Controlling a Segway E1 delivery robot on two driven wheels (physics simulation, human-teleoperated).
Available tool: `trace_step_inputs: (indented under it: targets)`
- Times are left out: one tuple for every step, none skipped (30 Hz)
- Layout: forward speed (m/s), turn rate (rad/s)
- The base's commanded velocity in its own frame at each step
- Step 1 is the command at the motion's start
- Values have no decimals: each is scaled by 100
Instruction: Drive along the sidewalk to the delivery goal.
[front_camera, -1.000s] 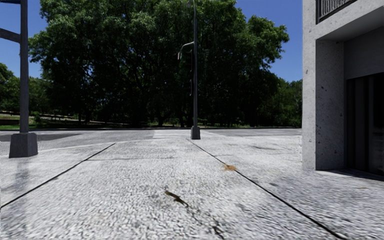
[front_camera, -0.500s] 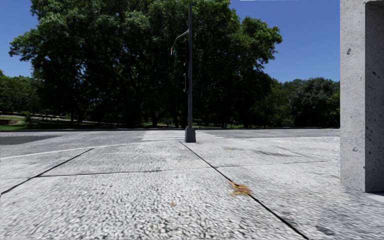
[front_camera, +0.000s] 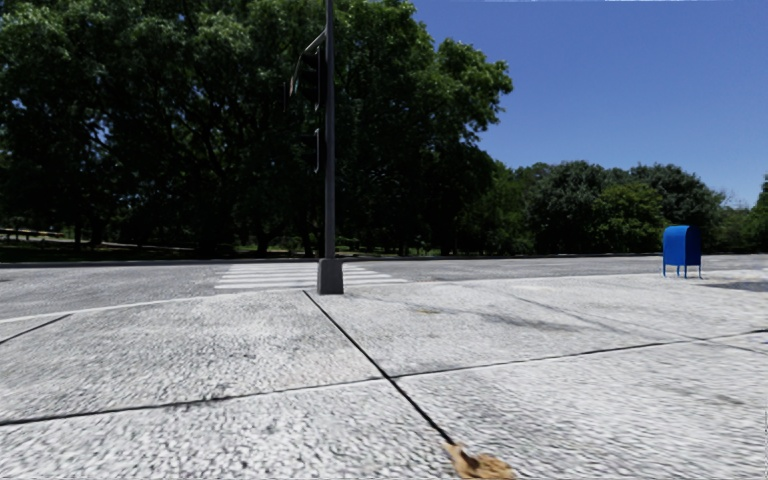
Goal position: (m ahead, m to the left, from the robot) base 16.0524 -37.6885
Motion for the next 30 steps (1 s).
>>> trace_step_inputs:
  targets:
    - [200, -43]
    - [200, -43]
    - [200, -48]
    - [200, -52]
    - [200, -53]
    - [200, -53]
    - [200, -53]
    - [200, -53]
    - [200, -53]
    - [200, -53]
    - [200, -53]
    - [200, -53]
    - [200, -53]
    - [200, -53]
    - [200, -53]
    - [200, -53]
    - [200, -53]
    - [200, -53]
    - [200, -53]
    - [200, -53]
    - [200, -53]
    - [200, -53]
    - [200, -53]
    - [200, -53]
    - [200, -53]
    - [200, -53]
    - [200, -53]
    - [200, -53]
    - [200, -53]
    - [200, -53]
